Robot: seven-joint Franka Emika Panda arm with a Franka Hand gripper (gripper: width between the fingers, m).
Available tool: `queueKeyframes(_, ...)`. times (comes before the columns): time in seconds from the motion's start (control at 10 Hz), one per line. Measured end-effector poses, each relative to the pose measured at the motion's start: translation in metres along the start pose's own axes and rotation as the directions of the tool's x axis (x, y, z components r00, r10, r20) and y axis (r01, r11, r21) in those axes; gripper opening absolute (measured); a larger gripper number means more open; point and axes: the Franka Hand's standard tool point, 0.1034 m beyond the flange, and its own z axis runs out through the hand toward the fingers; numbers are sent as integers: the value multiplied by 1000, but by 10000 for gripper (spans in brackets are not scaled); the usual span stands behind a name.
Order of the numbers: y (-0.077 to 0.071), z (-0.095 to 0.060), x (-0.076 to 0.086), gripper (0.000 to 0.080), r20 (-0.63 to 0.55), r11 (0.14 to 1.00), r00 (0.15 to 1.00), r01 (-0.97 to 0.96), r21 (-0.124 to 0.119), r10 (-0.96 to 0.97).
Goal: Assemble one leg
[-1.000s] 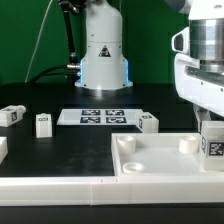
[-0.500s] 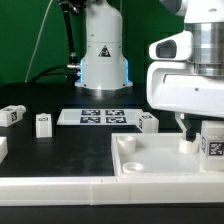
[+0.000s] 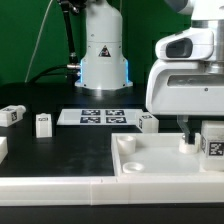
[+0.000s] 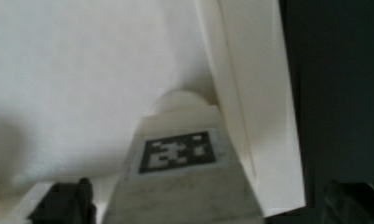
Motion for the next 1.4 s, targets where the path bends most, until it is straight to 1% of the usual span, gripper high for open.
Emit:
queueKeyframes(0.1,3,0,1,649,-4,993,993,120,-18,-120)
queueKeyframes(0.2,3,0,1,649,-5,984,984,177,-33,-177)
queueKeyframes(0.3,5,1,2,649,-13,967,967,254,-34,-254)
queueKeyframes(0.4,5,1,2,649,-13,965,965,260,-34,-260)
queueKeyframes(0.5,5,1,2,521,-12,965,966,259,-34,-260)
queueKeyframes(0.6,5,1,2,521,-12,965,966,259,-34,-260)
queueKeyframes(0.7,5,1,2,351,-13,970,971,240,-33,-241)
queueKeyframes(0.8,5,1,2,288,-14,976,976,215,-32,-215)
queueKeyframes(0.9,5,1,2,288,-14,976,976,217,-32,-217)
queueKeyframes(1.0,5,1,2,289,-15,987,987,161,-26,-161)
queueKeyframes(1.1,5,2,2,289,-15,998,998,54,-17,-55)
queueKeyframes(1.2,5,2,1,289,-20,996,996,-87,-14,87)
queueKeyframes(1.3,5,2,1,289,-25,979,979,-203,-13,202)
queueKeyframes(1.4,6,2,1,289,-28,937,936,-350,-11,350)
